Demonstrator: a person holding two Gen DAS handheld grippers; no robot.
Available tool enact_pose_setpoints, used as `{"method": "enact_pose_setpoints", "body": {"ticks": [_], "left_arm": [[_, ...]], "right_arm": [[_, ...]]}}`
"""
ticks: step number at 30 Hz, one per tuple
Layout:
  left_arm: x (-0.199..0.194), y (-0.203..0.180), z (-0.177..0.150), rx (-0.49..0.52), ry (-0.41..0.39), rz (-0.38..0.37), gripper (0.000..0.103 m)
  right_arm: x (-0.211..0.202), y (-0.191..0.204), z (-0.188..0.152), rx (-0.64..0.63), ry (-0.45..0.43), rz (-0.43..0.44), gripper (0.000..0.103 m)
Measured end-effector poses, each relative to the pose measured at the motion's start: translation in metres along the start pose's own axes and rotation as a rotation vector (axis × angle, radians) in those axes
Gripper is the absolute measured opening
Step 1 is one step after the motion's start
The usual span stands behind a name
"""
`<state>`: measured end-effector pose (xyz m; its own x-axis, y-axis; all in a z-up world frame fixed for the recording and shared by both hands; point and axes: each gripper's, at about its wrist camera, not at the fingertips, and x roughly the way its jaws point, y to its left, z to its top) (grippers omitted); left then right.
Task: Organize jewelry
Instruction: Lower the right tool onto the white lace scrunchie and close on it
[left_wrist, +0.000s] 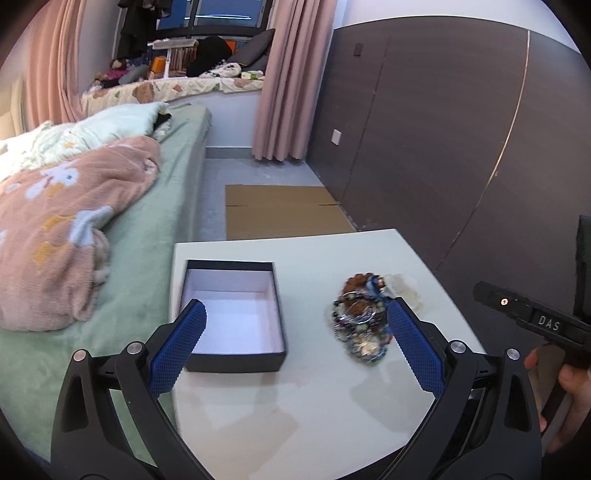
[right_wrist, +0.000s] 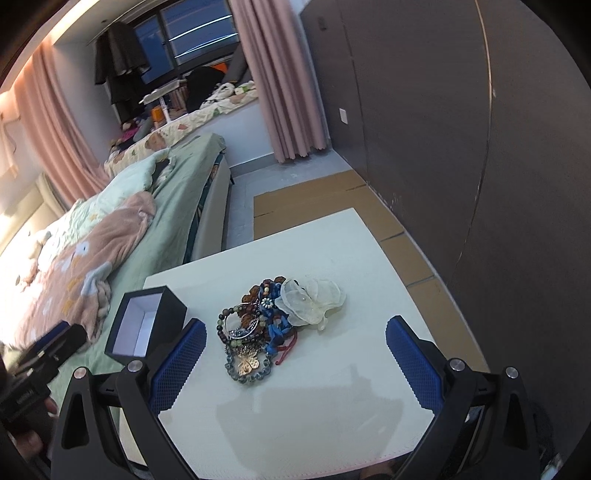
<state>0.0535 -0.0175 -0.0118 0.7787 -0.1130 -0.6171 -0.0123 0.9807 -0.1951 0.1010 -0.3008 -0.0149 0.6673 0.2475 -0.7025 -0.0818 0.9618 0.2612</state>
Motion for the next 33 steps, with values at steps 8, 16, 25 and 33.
{"method": "enact_pose_setpoints", "body": {"ticks": [8, 16, 25, 33], "left_arm": [[0.037, -0.027, 0.003, 0.006, 0.029, -0.071, 0.083], [0.088, -0.034, 0.001, -0.027, 0.177, -0.142, 0.050], [0.132, -0.029, -0.002, -0.081, 0.297, -0.143, 0.026], [0.156, -0.028, -0.004, -0.063, 0.345, -0.122, 0.024]], "right_arm": [[0.034, -0.023, 0.008, 0.180, 0.092, 0.057, 0.082], [0.078, -0.041, 0.009, 0.315, 0.203, 0.115, 0.063], [0.114, -0.045, 0.010, 0.425, 0.288, 0.173, 0.053], [0.134, -0.041, 0.018, 0.431, 0.322, 0.184, 0.050]]}}
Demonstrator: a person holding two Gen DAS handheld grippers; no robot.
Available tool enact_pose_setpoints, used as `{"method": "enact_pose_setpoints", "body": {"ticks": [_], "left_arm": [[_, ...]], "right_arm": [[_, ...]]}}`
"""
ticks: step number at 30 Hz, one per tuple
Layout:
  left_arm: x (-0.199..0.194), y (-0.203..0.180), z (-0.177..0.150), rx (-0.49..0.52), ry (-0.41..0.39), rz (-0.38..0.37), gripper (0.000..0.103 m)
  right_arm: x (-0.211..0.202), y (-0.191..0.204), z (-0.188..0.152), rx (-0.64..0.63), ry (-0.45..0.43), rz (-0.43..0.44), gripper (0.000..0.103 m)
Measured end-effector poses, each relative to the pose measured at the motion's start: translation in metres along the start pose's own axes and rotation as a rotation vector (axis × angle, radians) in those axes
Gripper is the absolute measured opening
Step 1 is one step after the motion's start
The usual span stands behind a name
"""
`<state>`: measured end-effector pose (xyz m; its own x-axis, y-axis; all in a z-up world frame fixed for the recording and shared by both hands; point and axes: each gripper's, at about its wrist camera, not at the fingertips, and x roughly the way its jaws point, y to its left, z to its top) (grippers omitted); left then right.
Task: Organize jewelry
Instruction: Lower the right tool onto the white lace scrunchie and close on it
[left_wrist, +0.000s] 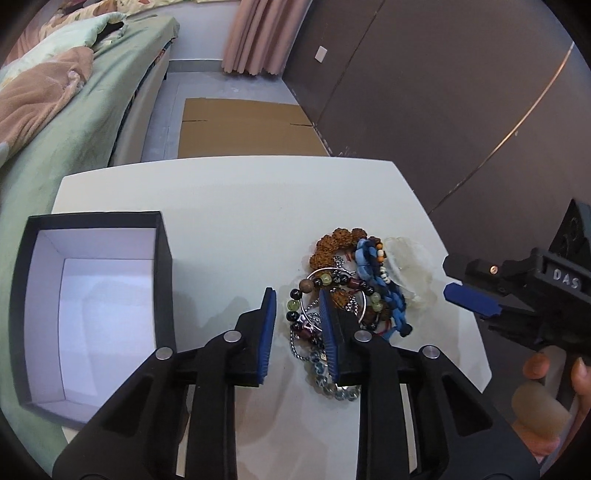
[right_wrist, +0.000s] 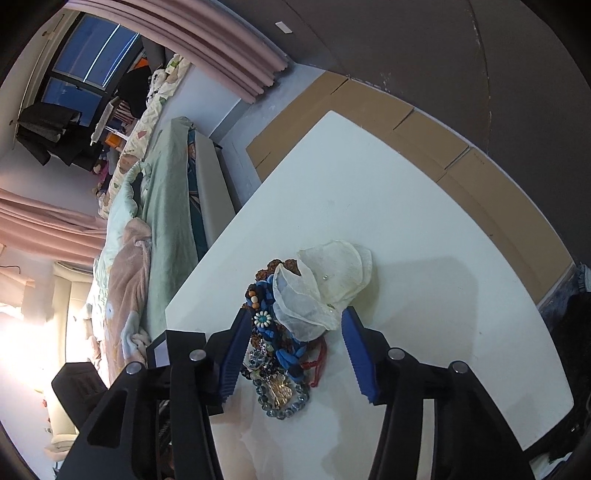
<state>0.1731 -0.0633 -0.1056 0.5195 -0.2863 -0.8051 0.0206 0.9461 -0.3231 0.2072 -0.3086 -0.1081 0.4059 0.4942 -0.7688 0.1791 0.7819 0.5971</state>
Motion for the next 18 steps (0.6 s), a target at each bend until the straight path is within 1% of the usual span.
{"method": "enact_pose_setpoints", "body": {"ticks": [6, 7, 9, 11, 17, 18], "left_arm": [[0.015, -0.006, 0.001, 0.013, 0.022, 0.006, 0.023], [0.017, -0.005, 0.002, 0.004, 0.026, 0.001, 0.021], [0.018, -0.003, 0.003, -0.011, 0.034, -0.006, 0.011], [0.016, -0.002, 0.005, -0.016, 0.027, -0.013, 0.005], [0.003, -0.002, 0.007, -0.012, -0.002, -0.052, 0.002], [0.001, -0.002, 0.007, -0.015, -0.004, -0.058, 0.002]], "right_arm": [[0.013, 0.000, 0.006, 0.010, 0.025, -0.019, 0.047], [0.015, -0.001, 0.007, 0.014, 0.029, -0.020, 0.047], [0.019, -0.003, 0.009, 0.022, 0.036, -0.021, 0.047], [0.023, -0.004, 0.011, 0.025, 0.039, -0.031, 0.047], [0.033, -0.002, 0.017, 0.005, 0.044, -0.077, 0.049], [0.032, -0.002, 0.019, -0.004, 0.036, -0.094, 0.052]]}}
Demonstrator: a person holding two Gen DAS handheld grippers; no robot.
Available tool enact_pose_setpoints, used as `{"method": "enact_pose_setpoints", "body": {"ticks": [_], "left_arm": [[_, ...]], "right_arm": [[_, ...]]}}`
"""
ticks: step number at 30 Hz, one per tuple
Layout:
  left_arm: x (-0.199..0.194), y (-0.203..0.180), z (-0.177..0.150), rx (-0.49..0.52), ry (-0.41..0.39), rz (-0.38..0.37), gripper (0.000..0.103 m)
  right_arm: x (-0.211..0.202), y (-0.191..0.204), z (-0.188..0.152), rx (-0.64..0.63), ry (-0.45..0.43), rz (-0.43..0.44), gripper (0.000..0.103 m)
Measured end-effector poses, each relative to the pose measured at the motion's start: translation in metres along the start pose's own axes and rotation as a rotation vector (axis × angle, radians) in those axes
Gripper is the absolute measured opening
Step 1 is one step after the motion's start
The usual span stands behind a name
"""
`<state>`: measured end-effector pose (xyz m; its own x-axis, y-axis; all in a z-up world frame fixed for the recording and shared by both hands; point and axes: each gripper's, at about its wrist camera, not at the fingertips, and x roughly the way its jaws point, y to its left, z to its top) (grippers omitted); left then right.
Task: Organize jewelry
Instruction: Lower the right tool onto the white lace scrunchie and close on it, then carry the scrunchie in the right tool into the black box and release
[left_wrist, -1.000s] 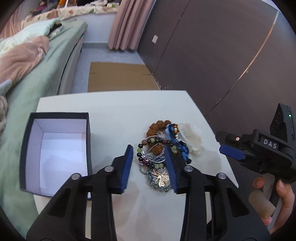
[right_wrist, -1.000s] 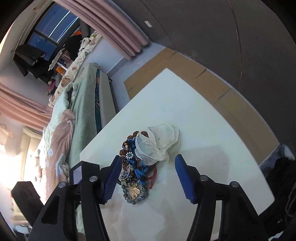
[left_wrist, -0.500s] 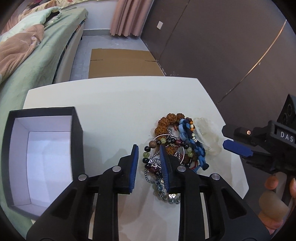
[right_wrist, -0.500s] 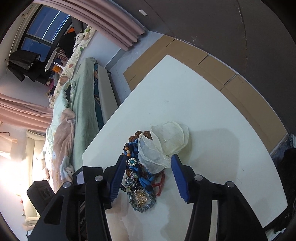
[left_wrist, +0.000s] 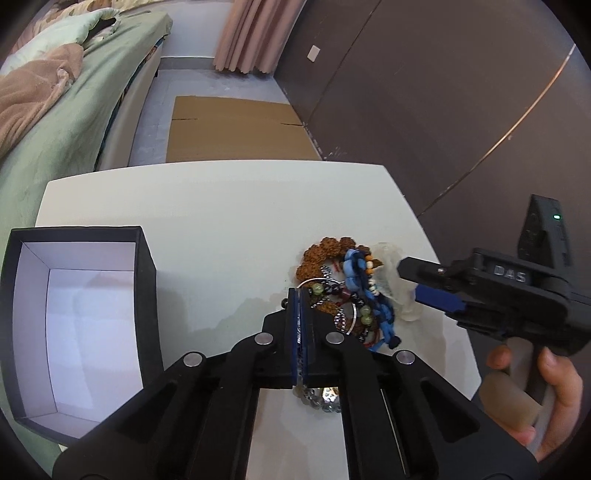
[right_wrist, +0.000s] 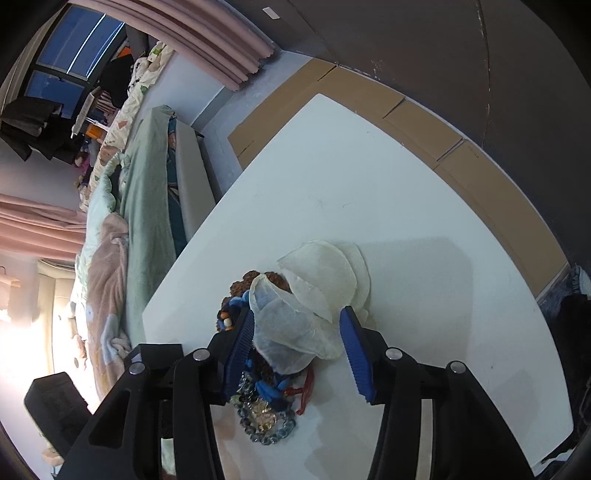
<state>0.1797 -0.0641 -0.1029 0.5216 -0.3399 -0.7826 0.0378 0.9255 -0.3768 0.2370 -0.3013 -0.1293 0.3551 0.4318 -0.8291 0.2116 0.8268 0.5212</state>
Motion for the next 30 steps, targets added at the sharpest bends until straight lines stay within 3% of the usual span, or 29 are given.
{"method": "enact_pose_setpoints", "body": {"ticks": [3, 6, 8, 10, 11, 12, 13, 15, 18, 22, 28, 29, 30], "left_arm": [[-0.006, 0.000, -0.001, 0.000, -0.011, -0.009, 0.002], [-0.009, -0.002, -0.001, 0.019, -0.020, -0.011, 0.002], [-0.010, -0.004, -0.002, 0.035, -0.019, -0.007, 0.004], [-0.009, -0.006, -0.001, 0.042, -0.012, -0.004, 0.029], [-0.011, -0.005, 0.001, 0.038, -0.022, -0.007, 0.065], [-0.014, -0.005, 0.001, 0.032, -0.046, -0.006, 0.077], [-0.018, -0.003, 0.000, 0.028, -0.071, -0.003, 0.077], [-0.017, -0.003, 0.003, 0.027, -0.071, -0.018, 0.077], [-0.012, -0.001, 0.004, 0.011, -0.056, -0.038, 0.077], [-0.002, -0.001, 0.005, 0.014, -0.037, -0.042, 0.074], [0.000, 0.004, 0.010, -0.006, -0.029, -0.013, 0.056], [-0.004, 0.001, 0.010, 0.000, -0.024, -0.025, 0.048], [-0.010, -0.004, 0.010, 0.010, -0.032, -0.047, 0.048]], "right_arm": [[-0.009, 0.000, 0.002, -0.021, -0.042, -0.037, 0.063], [-0.024, 0.002, 0.003, -0.050, -0.087, -0.039, 0.066], [-0.026, 0.006, 0.003, -0.094, -0.122, -0.093, 0.072], [-0.019, 0.007, 0.005, -0.118, -0.112, -0.136, 0.072], [-0.012, 0.006, 0.006, -0.119, -0.095, -0.135, 0.072], [-0.005, 0.005, 0.008, -0.118, -0.077, -0.131, 0.068], [-0.001, 0.005, 0.009, -0.120, -0.063, -0.134, 0.064], [0.008, 0.004, 0.010, -0.126, -0.044, -0.147, 0.038], [0.012, 0.002, 0.011, -0.104, -0.038, -0.141, 0.006], [0.000, 0.003, 0.014, -0.096, -0.078, -0.090, 0.002], [-0.025, 0.012, 0.019, -0.091, -0.150, -0.036, 0.001], [-0.029, 0.015, 0.019, -0.098, -0.157, -0.028, 0.001], [-0.032, 0.018, 0.018, -0.106, -0.163, -0.018, 0.001]]}}
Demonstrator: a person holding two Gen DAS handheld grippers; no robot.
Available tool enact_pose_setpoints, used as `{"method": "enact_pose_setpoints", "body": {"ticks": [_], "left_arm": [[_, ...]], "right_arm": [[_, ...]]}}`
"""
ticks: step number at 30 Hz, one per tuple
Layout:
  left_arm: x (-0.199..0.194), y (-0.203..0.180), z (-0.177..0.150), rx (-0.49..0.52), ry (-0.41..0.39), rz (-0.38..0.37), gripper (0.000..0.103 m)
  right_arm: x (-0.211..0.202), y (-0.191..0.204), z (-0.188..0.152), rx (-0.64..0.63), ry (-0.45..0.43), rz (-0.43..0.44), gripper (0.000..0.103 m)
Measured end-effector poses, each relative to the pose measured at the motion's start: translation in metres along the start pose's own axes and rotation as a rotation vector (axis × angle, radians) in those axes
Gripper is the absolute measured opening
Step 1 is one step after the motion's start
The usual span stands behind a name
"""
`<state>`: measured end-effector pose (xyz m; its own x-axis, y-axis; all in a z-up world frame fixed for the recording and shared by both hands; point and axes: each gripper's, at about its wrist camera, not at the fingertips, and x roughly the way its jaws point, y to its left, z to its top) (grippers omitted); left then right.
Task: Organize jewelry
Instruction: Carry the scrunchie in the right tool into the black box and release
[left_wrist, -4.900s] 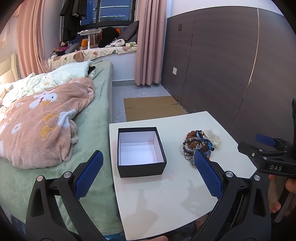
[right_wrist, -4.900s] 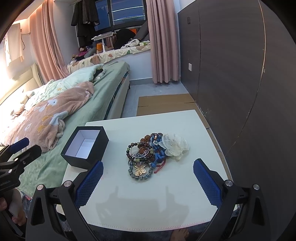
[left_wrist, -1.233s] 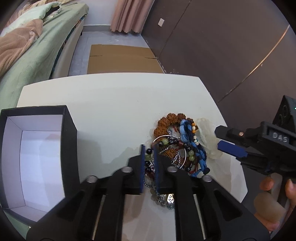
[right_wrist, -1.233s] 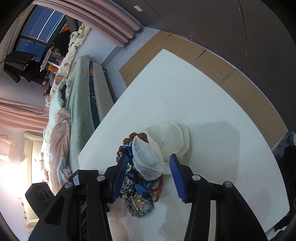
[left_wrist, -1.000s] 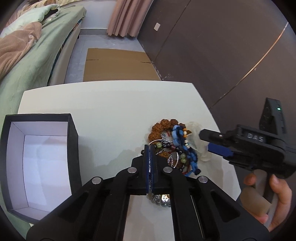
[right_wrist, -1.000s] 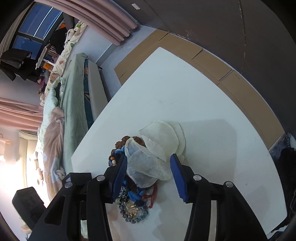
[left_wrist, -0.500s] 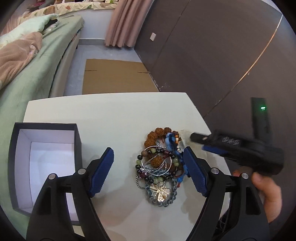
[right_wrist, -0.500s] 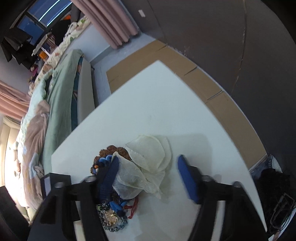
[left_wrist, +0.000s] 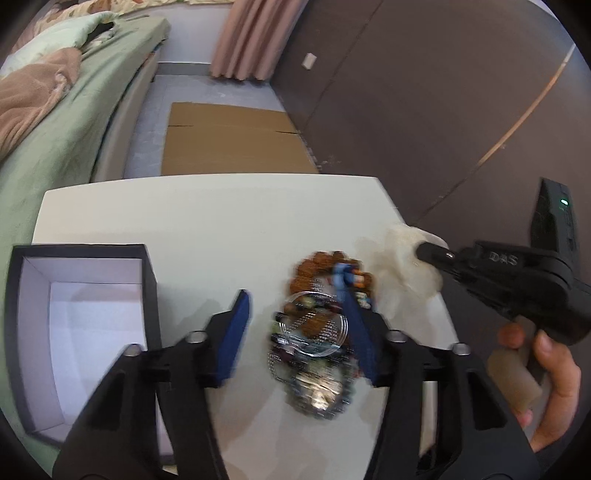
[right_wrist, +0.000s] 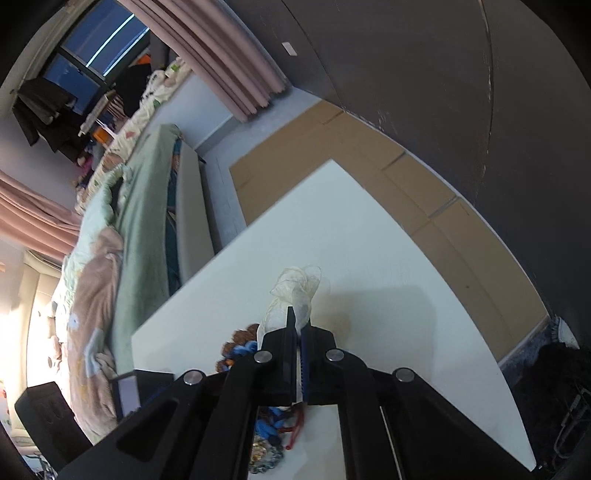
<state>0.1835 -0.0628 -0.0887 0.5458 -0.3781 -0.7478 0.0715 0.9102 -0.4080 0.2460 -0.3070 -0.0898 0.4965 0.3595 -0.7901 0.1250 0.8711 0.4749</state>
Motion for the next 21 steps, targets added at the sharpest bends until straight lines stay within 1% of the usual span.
{"method": "enact_pose_setpoints", "body": {"ticks": [1, 2, 4, 7, 12, 14, 16, 18, 19, 21], "left_arm": [[-0.007, -0.007, 0.000, 0.022, -0.016, -0.015, 0.048], [-0.010, -0.011, 0.000, 0.041, -0.024, -0.010, 0.048], [-0.004, -0.012, -0.002, 0.044, -0.003, -0.008, 0.048], [0.013, 0.002, -0.007, -0.022, 0.054, 0.018, 0.047], [0.025, 0.018, -0.009, -0.098, 0.106, 0.002, 0.047], [0.029, 0.030, -0.012, -0.163, 0.129, -0.026, 0.046], [0.027, 0.038, -0.015, -0.212, 0.130, -0.071, 0.046], [0.029, 0.040, -0.017, -0.230, 0.133, -0.095, 0.046], [0.032, 0.040, -0.018, -0.233, 0.136, -0.093, 0.046], [0.037, 0.043, -0.023, -0.261, 0.148, -0.101, 0.038]], "right_arm": [[-0.002, 0.002, 0.001, -0.004, -0.003, 0.007, 0.001], [-0.004, 0.005, 0.001, -0.010, -0.006, 0.013, 0.001], [-0.007, 0.009, 0.000, -0.021, -0.009, 0.017, 0.001], [-0.008, 0.009, -0.002, -0.030, 0.001, 0.015, 0.002], [-0.011, 0.002, -0.002, -0.023, 0.006, 0.013, 0.002], [-0.012, 0.000, -0.003, -0.022, 0.005, 0.012, 0.002], [-0.012, -0.001, -0.003, -0.023, 0.010, 0.013, 0.002], [-0.011, -0.002, -0.004, -0.025, 0.015, 0.015, 0.002], [-0.011, -0.002, -0.004, -0.026, 0.017, 0.014, 0.002], [-0.011, -0.003, -0.005, -0.027, 0.020, 0.012, 0.002]]}}
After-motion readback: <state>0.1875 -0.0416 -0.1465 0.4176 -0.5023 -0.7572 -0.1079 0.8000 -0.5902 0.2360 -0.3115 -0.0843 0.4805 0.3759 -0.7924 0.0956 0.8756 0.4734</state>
